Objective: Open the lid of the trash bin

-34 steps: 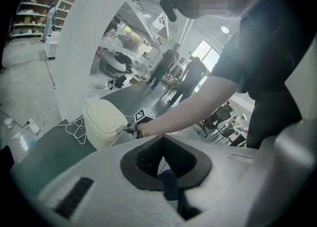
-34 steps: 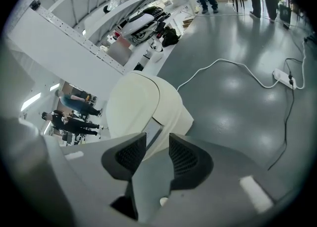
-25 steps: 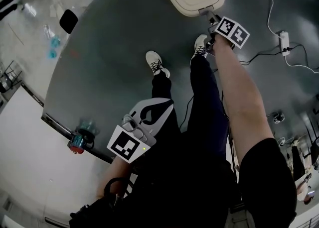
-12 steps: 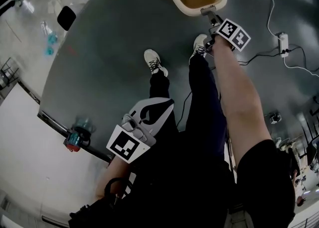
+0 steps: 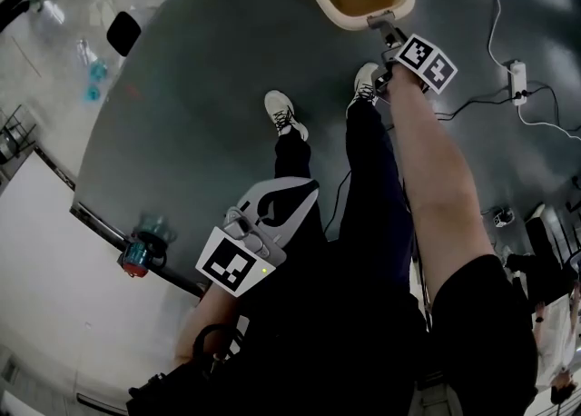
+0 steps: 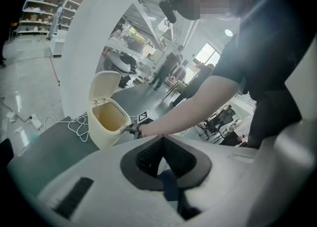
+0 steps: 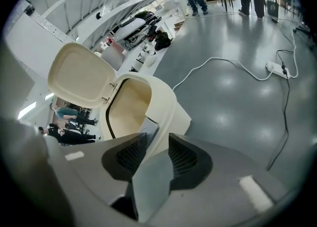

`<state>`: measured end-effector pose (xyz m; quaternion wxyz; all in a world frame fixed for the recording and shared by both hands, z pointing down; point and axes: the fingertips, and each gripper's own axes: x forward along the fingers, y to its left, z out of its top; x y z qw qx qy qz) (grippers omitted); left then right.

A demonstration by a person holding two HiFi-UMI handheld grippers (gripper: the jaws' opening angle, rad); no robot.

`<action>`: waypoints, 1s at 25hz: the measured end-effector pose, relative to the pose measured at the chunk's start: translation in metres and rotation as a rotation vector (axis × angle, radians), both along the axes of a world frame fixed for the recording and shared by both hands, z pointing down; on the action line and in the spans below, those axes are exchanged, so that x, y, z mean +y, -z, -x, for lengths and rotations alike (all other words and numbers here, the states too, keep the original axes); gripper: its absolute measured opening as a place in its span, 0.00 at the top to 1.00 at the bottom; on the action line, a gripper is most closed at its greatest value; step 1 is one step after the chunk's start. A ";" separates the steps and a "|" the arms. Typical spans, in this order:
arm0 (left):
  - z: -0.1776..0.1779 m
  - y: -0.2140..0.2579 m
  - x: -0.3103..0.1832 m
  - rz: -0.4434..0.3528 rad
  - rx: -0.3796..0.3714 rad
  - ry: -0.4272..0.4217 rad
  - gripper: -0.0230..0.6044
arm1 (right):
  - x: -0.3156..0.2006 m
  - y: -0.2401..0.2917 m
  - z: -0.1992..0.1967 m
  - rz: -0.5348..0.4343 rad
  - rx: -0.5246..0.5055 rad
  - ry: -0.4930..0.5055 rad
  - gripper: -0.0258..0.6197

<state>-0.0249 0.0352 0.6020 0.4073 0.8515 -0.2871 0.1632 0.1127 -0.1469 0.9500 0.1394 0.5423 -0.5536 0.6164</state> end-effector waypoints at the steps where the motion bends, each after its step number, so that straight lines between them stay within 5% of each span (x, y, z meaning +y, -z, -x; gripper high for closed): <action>1: 0.000 0.001 0.001 -0.003 -0.002 -0.001 0.96 | 0.000 0.001 0.000 -0.001 -0.004 -0.004 0.73; 4: 0.000 0.010 0.003 -0.016 -0.003 -0.003 0.96 | -0.002 0.009 0.000 -0.014 -0.002 0.009 0.77; 6: 0.001 0.019 0.001 -0.024 0.016 0.014 0.96 | -0.003 0.021 0.000 -0.022 0.013 0.038 0.96; 14: 0.002 0.079 -0.009 -0.095 0.082 0.013 0.96 | -0.012 0.120 -0.008 -0.158 -0.045 0.098 0.96; 21: 0.020 0.136 -0.006 -0.170 0.101 -0.033 0.96 | 0.000 0.253 -0.001 -0.341 -0.136 0.204 0.96; 25: 0.030 0.177 -0.009 -0.210 0.173 -0.005 0.96 | 0.017 0.328 0.001 -0.428 -0.146 0.221 0.96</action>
